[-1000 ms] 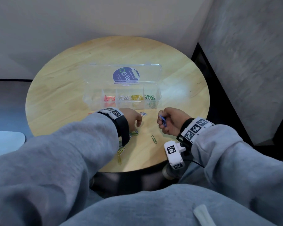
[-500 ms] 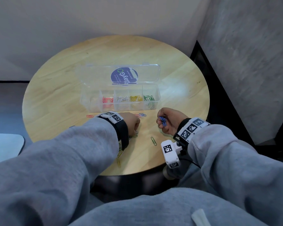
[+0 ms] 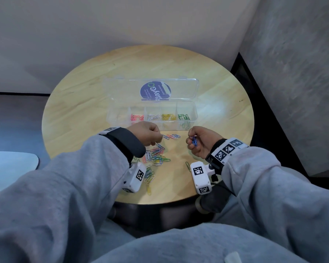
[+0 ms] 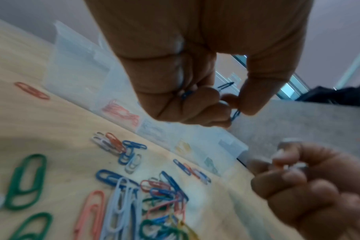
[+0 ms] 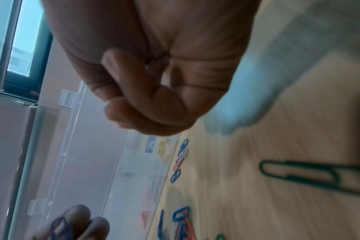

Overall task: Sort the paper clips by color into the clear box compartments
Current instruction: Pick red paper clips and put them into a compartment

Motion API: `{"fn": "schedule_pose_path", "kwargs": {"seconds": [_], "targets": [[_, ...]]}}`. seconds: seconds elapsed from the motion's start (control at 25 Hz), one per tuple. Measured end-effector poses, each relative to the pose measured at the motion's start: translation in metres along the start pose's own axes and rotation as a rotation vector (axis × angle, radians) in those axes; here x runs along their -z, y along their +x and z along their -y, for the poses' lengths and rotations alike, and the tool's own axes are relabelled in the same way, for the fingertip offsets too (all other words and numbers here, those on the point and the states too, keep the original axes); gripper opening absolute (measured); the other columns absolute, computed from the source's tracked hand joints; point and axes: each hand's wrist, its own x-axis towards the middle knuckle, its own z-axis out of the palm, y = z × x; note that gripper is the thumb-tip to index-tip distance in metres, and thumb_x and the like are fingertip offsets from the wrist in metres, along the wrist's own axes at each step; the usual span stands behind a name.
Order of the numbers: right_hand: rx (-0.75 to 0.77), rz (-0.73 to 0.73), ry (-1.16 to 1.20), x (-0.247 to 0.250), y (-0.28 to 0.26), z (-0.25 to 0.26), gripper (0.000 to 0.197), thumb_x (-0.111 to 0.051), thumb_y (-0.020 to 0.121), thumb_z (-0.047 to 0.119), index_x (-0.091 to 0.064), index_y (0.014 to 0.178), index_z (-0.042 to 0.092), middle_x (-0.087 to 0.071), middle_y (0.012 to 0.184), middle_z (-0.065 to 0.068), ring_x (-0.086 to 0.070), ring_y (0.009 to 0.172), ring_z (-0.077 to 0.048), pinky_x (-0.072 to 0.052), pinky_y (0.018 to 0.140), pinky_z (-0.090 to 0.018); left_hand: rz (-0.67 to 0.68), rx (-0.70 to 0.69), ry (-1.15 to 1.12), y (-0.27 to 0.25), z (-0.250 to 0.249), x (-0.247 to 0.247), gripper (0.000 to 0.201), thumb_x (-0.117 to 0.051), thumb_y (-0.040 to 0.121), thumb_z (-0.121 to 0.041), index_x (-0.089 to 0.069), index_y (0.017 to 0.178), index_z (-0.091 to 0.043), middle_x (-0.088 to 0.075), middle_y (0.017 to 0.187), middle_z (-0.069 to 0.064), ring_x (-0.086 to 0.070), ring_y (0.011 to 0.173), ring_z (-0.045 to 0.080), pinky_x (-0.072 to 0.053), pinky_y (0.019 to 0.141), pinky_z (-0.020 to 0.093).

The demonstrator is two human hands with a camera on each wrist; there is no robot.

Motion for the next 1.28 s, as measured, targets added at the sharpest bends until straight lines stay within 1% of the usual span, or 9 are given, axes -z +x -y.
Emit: {"fn": "schedule_pose_path", "kwargs": {"seconds": [0.16, 0.24, 0.44, 0.64, 0.72, 0.8, 0.96, 1.08, 1.28], "targets": [[-0.007, -0.071, -0.237, -0.01, 0.006, 0.003, 0.015, -0.046, 0.089, 0.013, -0.046, 0.074, 0.014, -0.04, 0.057, 0.001, -0.034, 0.045, -0.009, -0.025, 0.033, -0.014, -0.029, 0.067, -0.336, -0.005, 0.0, 0.012, 0.03, -0.048, 0.086, 0.005, -0.041, 0.064, -0.013, -0.051, 0.066, 0.009, -0.039, 0.047, 0.013, -0.031, 0.044, 0.019], [0.052, -0.101, -0.44, -0.011, 0.009, 0.004, 0.016, -0.056, 0.088, 0.021, -0.049, 0.075, 0.014, -0.04, 0.061, 0.0, -0.033, 0.049, -0.012, -0.026, 0.04, -0.018, -0.035, 0.098, -0.407, -0.01, -0.002, 0.013, 0.029, -0.04, 0.089, 0.006, -0.044, 0.069, -0.014, -0.045, 0.064, 0.007, -0.037, 0.044, 0.011, -0.028, 0.036, 0.013], [0.232, -0.211, -0.866, -0.016, 0.011, 0.013, 0.036, -0.069, 0.082, 0.027, -0.04, 0.063, 0.017, -0.042, 0.056, -0.002, -0.035, 0.046, -0.015, -0.029, 0.044, -0.024, -0.034, 0.233, -0.495, -0.016, 0.001, 0.013, 0.033, -0.03, 0.086, 0.001, -0.056, 0.072, -0.013, -0.036, 0.062, 0.002, -0.034, 0.041, 0.009, -0.024, 0.034, 0.01], [0.343, -0.279, -1.224, -0.025, 0.017, 0.007, 0.01, -0.061, 0.082, 0.018, -0.059, 0.086, 0.027, -0.053, 0.072, 0.004, -0.048, 0.057, -0.011, -0.033, 0.046, -0.021, -0.033, 0.294, -0.618, -0.012, 0.005, 0.017, 0.025, -0.038, 0.088, -0.01, -0.048, 0.065, -0.011, -0.041, 0.061, 0.001, -0.038, 0.032, 0.006, -0.027, 0.032, 0.01], [0.328, -0.266, -1.327, -0.026, 0.021, 0.006, 0.02, -0.057, 0.084, 0.015, -0.06, 0.096, 0.031, -0.056, 0.082, 0.002, -0.052, 0.064, -0.017, -0.034, 0.046, -0.02, -0.054, 0.278, -0.468, -0.008, 0.003, 0.014, 0.023, -0.048, 0.09, -0.016, -0.048, 0.068, -0.013, -0.039, 0.061, -0.001, -0.036, 0.038, 0.008, -0.025, 0.035, 0.014], [0.346, -0.256, -1.415, -0.028, 0.022, 0.006, 0.022, -0.055, 0.085, 0.012, -0.06, 0.099, 0.028, -0.056, 0.092, -0.001, -0.052, 0.072, -0.02, -0.033, 0.047, -0.019, -0.045, 0.155, -0.118, -0.005, 0.003, 0.012, 0.017, -0.055, 0.089, -0.016, -0.051, 0.073, -0.016, -0.042, 0.063, -0.003, -0.037, 0.05, 0.01, -0.026, 0.044, 0.019], [0.332, -0.252, -1.425, -0.025, 0.019, 0.006, 0.005, -0.055, 0.088, 0.015, -0.054, 0.087, 0.019, -0.058, 0.092, -0.003, -0.051, 0.079, -0.019, -0.036, 0.059, -0.022, -0.053, -0.011, 0.441, -0.002, 0.003, 0.004, 0.01, -0.059, 0.085, -0.015, -0.063, 0.091, -0.022, -0.047, 0.068, -0.013, -0.049, 0.07, 0.011, -0.033, 0.052, 0.017], [0.284, -0.264, -1.417, -0.02, 0.019, 0.004, 0.006, -0.057, 0.089, 0.019, -0.051, 0.087, 0.017, -0.054, 0.09, -0.001, -0.05, 0.083, -0.019, -0.036, 0.069, -0.024, -0.031, -0.019, 0.641, 0.005, 0.001, -0.005, 0.012, -0.061, 0.083, -0.019, -0.06, 0.091, -0.027, -0.05, 0.078, -0.007, -0.049, 0.08, 0.016, -0.032, 0.053, 0.021], [0.254, -0.277, -1.403, -0.014, 0.018, 0.004, 0.015, -0.062, 0.087, 0.027, -0.052, 0.088, 0.016, -0.053, 0.088, 0.0, -0.049, 0.085, -0.018, -0.036, 0.059, -0.024, 0.023, -0.063, 0.802, 0.019, -0.004, -0.019, 0.024, -0.063, 0.085, -0.026, -0.063, 0.108, -0.022, -0.05, 0.097, -0.004, -0.05, 0.09, 0.019, -0.034, 0.072, 0.024]]}}
